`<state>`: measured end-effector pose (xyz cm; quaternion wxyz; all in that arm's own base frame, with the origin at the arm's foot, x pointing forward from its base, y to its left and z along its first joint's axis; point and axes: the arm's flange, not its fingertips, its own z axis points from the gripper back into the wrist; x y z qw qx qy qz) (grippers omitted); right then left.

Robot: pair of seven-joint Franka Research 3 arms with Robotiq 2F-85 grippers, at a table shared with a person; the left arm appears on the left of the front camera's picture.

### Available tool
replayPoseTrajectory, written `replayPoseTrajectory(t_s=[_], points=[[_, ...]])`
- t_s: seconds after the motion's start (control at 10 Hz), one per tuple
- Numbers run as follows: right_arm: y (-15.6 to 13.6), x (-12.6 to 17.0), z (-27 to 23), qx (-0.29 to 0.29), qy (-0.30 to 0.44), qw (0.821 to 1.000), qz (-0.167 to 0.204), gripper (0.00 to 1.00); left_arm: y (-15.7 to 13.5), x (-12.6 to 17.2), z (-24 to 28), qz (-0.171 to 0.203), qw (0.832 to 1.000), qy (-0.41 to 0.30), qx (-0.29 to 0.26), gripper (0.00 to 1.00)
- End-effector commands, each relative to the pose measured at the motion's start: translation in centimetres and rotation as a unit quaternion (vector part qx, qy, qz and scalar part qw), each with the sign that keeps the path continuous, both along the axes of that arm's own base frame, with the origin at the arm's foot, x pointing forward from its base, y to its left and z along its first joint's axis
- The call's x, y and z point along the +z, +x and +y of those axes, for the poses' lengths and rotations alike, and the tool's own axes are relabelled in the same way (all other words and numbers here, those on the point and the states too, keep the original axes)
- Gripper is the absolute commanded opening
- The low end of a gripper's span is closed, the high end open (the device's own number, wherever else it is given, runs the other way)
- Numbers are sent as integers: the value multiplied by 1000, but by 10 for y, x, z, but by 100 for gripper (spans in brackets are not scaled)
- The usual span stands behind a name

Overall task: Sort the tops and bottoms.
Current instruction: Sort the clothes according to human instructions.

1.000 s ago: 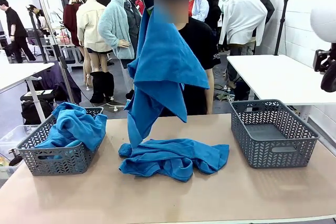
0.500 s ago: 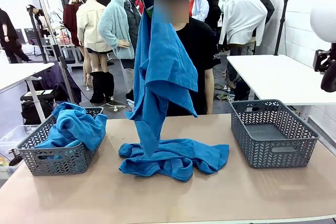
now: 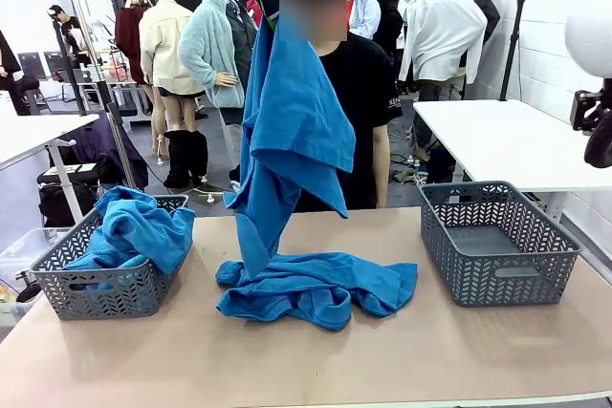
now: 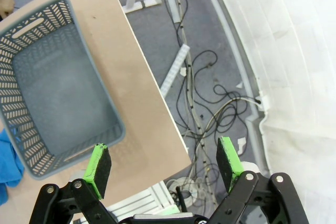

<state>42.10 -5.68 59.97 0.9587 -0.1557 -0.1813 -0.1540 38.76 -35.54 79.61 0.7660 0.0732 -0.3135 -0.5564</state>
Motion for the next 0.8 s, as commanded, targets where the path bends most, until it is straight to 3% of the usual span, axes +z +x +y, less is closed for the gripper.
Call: replayPoseTrajectory(t_s=[0.0,0.7], points=[[1,1,1,-9,4,1000,1,100,-2,6,1,-6,1000,-3,-3,0],[1,1,1,-9,4,1000,1,100,-2,6,1,-6,1000,-3,-3,0]])
